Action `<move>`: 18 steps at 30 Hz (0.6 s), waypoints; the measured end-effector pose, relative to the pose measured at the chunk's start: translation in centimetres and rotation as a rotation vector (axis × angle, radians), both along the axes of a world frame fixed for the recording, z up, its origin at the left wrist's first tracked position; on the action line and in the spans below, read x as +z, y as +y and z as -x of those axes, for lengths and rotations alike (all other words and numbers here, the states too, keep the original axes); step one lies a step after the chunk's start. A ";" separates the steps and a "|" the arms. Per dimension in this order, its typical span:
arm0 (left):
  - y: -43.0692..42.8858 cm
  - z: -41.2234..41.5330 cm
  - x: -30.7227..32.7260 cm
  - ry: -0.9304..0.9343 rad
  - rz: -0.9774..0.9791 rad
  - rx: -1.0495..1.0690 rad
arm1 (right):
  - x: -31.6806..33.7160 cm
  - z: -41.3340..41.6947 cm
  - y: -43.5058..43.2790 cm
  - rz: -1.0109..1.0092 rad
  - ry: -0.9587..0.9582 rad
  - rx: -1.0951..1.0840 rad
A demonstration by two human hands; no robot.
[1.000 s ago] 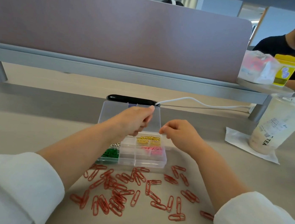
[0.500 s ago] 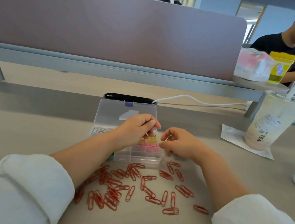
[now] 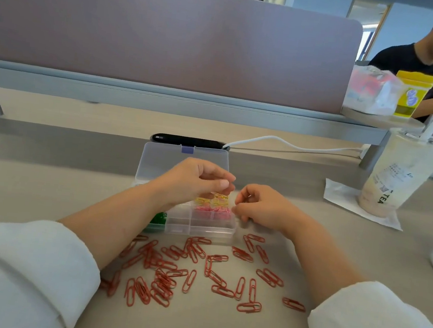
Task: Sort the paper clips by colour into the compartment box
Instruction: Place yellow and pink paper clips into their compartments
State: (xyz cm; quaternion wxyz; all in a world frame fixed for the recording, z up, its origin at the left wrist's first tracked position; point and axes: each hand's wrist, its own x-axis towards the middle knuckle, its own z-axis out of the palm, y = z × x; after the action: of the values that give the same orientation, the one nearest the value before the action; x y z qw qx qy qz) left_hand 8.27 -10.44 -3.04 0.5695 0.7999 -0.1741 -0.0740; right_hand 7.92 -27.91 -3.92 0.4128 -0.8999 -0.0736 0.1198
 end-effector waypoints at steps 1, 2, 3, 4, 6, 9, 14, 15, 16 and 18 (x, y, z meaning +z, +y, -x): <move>0.0 0.0 0.2 0.016 -0.004 0.002 | 0.1 0.0 0.0 0.001 0.004 -0.001; 0.0 0.0 0.3 0.032 -0.007 0.005 | 0.1 0.1 0.0 -0.002 0.009 0.000; 0.0 0.0 0.5 0.044 -0.011 0.005 | 0.1 0.1 0.0 -0.007 0.012 0.002; 0.0 0.0 0.6 0.052 -0.017 0.002 | 0.1 0.1 0.0 -0.008 0.013 0.003; 0.0 0.1 0.7 0.060 -0.032 -0.006 | 0.1 0.1 0.0 -0.001 0.014 0.003; 0.1 0.0 0.8 0.049 -0.052 -0.015 | 0.0 0.1 0.1 0.000 0.014 0.001; 0.8 -0.3 1.1 0.031 -0.138 -0.056 | 0.0 0.1 0.1 -0.011 0.018 0.000; 0.9 -0.3 1.1 0.032 -0.149 -0.067 | 0.0 0.1 0.1 -0.010 0.018 0.001; 0.9 -0.3 1.1 0.035 -0.152 -0.070 | 0.0 0.1 0.1 -0.008 0.019 0.000; 0.8 -0.2 1.2 0.044 -0.149 -0.056 | 0.0 0.1 0.1 -0.005 0.020 -0.001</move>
State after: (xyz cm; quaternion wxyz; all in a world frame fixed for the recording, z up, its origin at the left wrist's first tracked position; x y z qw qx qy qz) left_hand 8.50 -9.65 -1.81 0.5098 0.8330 -0.1780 -0.1200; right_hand 7.85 -27.80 -3.89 0.4155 -0.8978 -0.0695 0.1283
